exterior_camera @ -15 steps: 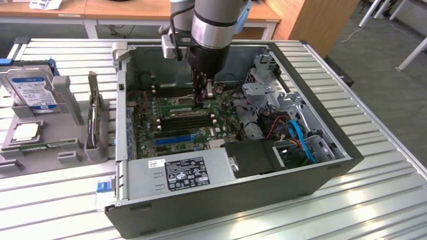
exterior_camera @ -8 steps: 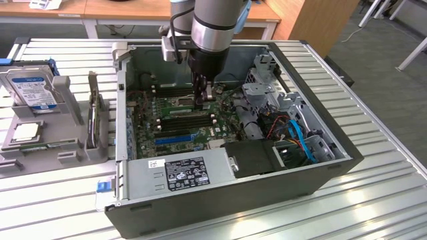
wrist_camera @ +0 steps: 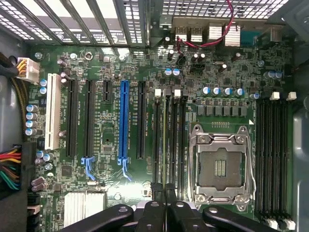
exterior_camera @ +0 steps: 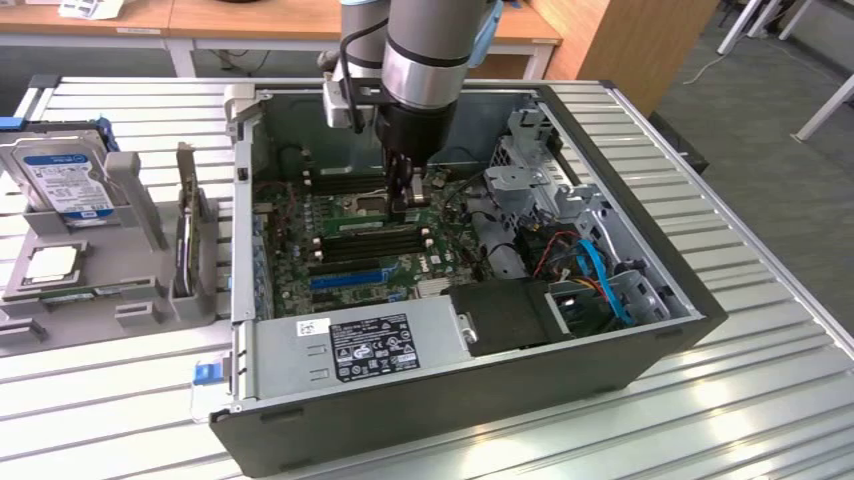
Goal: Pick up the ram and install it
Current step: 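Insert the ram into the slot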
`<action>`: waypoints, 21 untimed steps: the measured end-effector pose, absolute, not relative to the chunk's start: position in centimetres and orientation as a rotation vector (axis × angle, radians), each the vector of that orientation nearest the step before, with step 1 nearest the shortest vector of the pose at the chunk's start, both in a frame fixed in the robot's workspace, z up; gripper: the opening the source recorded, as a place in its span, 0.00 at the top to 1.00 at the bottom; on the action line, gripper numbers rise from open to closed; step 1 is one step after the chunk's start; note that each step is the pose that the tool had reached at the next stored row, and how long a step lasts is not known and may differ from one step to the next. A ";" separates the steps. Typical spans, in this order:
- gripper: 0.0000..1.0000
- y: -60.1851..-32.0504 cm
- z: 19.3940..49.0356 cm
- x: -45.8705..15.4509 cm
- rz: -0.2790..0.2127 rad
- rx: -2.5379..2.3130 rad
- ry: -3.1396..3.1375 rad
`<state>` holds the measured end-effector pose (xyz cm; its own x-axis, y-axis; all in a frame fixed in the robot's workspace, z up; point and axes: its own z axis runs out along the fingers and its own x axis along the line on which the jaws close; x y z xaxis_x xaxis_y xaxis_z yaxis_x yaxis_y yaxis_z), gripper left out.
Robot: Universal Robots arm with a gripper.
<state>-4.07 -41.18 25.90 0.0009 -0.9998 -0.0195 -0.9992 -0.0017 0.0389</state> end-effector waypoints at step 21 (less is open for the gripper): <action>0.88 -41.2 24.5 -4.1 -0.064 2.213 -2.210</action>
<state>-4.10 -41.19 24.51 0.0009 -0.9998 -0.0194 -0.9992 -0.0017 0.0389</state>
